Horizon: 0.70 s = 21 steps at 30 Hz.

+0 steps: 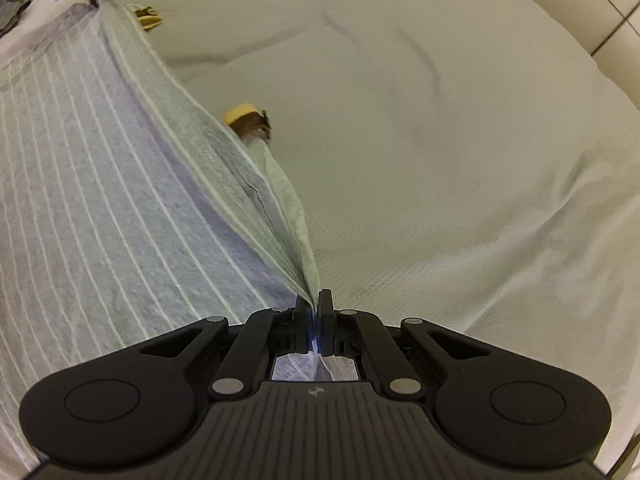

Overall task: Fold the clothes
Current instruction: 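Fold the shirt lengthwise with both grippers over its middle, then release the folded shirt and open both grippers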

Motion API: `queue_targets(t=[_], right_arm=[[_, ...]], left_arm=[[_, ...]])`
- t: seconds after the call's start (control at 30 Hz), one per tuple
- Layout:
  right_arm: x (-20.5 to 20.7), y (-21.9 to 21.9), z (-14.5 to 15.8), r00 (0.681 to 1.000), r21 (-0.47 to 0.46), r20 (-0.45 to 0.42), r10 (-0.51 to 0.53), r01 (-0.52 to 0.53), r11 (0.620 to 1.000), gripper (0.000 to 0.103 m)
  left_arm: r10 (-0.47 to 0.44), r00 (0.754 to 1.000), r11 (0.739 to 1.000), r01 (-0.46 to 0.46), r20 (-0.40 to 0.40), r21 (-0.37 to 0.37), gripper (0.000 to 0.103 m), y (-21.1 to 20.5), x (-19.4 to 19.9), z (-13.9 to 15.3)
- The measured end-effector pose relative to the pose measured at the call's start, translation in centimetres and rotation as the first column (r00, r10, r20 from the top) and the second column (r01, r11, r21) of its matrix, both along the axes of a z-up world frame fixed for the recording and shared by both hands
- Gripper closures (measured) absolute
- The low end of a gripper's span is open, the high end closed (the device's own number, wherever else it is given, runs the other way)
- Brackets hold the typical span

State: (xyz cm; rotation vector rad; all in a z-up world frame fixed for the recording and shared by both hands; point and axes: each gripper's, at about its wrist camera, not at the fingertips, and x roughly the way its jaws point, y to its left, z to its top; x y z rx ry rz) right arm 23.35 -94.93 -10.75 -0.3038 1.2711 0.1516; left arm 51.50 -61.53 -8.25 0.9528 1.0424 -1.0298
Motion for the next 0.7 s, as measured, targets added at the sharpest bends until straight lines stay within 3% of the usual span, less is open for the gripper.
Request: queue_targets(t=[0.1, 0.23, 0.33, 0.43, 0.57, 0.7], right_arm=[[-0.2, -0.9, -0.1, 0.999, -0.012, 0.007, -0.042, 0.042, 0.999, 0.093], [-0.7, -2.5, 0.3, 0.989, -0.059, 0.046, -0.144, 0.146, 0.987, 0.074], [-1.7, -3.0, 1.2, 0.971, -0.079, 0.064, -0.231, 0.236, 0.969, 0.074], [-3.3, -2.3, 2.5, 0.947, -0.036, 0.102, -0.306, 0.311, 0.950, 0.073], [-4.6, 0.4, 3.7, 0.928, 0.058, 0.157, -0.338, 0.333, 0.941, 0.073], [-3.3, 4.4, 2.2, 0.962, 0.169, 0.089, -0.256, 0.239, 0.956, 0.073]], left_arm=[[0.131, 0.991, 0.991, -0.131, 0.012, -0.029, 0.083, 1.1, 1.5, 0.2], [0.324, 0.946, 0.943, -0.323, 0.004, -0.084, 0.084, 3.7, 3.1, 1.2], [0.382, 0.924, 0.916, -0.379, -0.001, -0.133, 0.085, 5.1, 2.1, 2.5], [0.361, 0.931, 0.913, -0.363, -0.043, -0.188, 0.085, 4.9, -0.4, 3.4], [0.244, 0.963, 0.945, -0.263, -0.115, -0.193, 0.085, 2.6, -4.5, 2.1], [0.151, 0.978, 0.974, -0.171, -0.142, -0.146, 0.085, -0.7, -6.3, -1.2]])
